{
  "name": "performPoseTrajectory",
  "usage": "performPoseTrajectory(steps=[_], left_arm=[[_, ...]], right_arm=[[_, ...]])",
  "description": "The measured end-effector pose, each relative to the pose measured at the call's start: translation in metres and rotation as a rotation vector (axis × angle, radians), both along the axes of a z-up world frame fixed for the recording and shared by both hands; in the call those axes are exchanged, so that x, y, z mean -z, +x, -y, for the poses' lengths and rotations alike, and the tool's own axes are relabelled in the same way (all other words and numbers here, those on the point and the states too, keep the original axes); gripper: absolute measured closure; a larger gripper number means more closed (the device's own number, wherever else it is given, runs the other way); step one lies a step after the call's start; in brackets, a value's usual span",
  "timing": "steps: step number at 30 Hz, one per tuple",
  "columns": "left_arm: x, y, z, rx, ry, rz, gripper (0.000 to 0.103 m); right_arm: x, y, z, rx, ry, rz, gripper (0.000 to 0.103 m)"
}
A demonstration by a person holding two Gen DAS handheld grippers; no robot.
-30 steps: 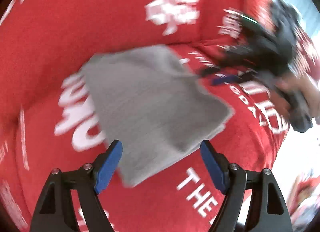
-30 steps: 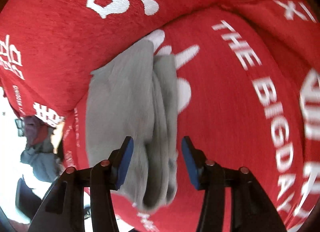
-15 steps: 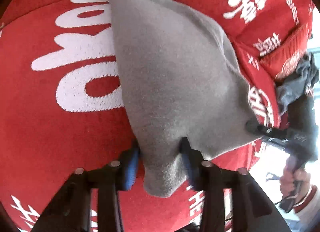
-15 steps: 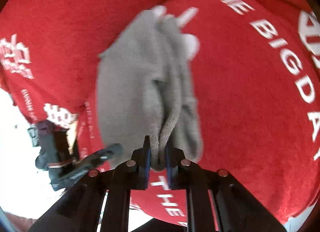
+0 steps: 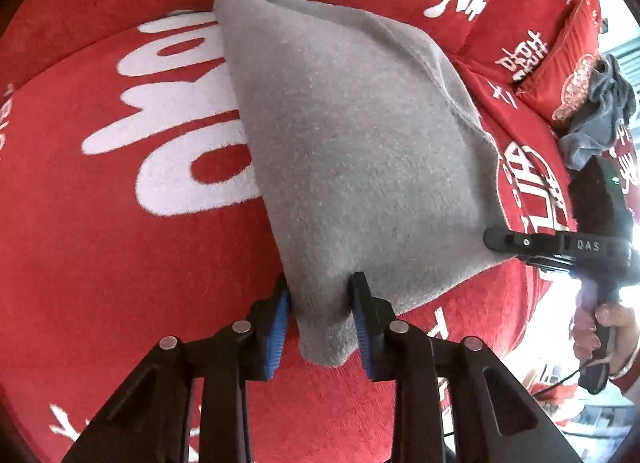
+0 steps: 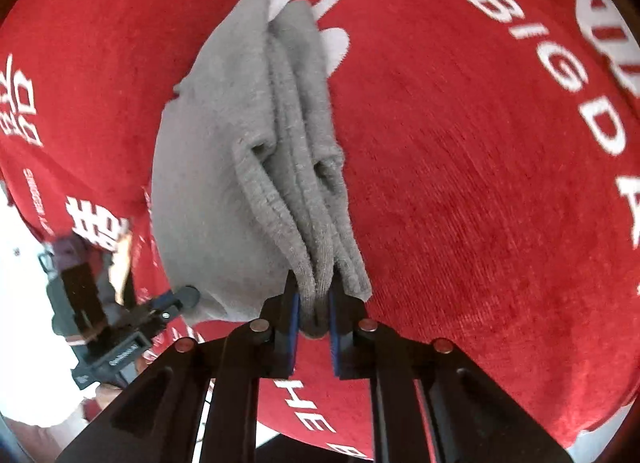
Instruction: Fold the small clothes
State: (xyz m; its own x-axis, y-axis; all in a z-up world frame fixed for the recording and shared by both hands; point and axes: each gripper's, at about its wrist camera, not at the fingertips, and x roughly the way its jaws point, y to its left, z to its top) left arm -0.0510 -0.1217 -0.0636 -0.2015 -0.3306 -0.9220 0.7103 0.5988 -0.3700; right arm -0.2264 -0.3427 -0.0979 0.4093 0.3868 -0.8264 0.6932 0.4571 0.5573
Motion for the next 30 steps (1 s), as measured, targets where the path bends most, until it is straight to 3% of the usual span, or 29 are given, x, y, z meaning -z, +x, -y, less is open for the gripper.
performPoseTrajectory(steps=[1,2,4,8,10,12,15,17,21,22,23,30], left_arm=[[-0.001,0.0,-0.002,-0.013,0.021,0.01,0.035],[-0.004,0.0,-0.002,-0.028,0.033,0.025,0.024],[-0.01,0.003,-0.004,-0.043,0.029,0.036,0.024],[-0.019,0.013,-0.016,-0.078,0.047,0.063,0.024],[-0.02,0.017,-0.018,-0.09,0.064,0.074,0.024],[-0.019,0.022,-0.021,-0.093,0.08,0.074,0.024],[-0.019,0.023,-0.02,-0.085,0.073,0.058,0.024],[-0.021,0.022,-0.016,-0.089,0.073,0.067,0.024],[-0.025,0.021,-0.015,-0.115,0.078,0.083,0.024],[-0.025,0.021,-0.014,-0.124,0.077,0.087,0.024],[-0.026,0.021,-0.013,-0.134,0.079,0.093,0.024],[-0.016,0.022,-0.011,-0.142,0.136,0.099,0.024]], right_arm=[[-0.002,0.001,0.0,-0.003,-0.007,-0.008,0.09],[-0.005,0.001,0.001,0.0,-0.009,-0.017,0.088],[-0.009,0.0,0.001,0.009,-0.018,-0.035,0.085],[-0.02,-0.004,0.002,0.026,-0.089,-0.105,0.065],[-0.033,-0.003,0.004,0.051,-0.156,-0.111,0.065],[-0.05,0.0,0.006,0.053,-0.211,-0.059,0.067],[-0.063,0.017,0.007,0.017,-0.204,0.017,0.069],[-0.059,0.04,0.007,-0.037,-0.185,0.042,0.069],[-0.033,0.072,0.013,-0.062,-0.179,-0.018,0.068],[-0.028,0.075,0.017,-0.044,-0.16,-0.022,0.076],[-0.028,0.074,0.019,-0.031,-0.155,-0.019,0.095],[-0.011,0.069,0.023,-0.054,-0.188,-0.061,0.096]])
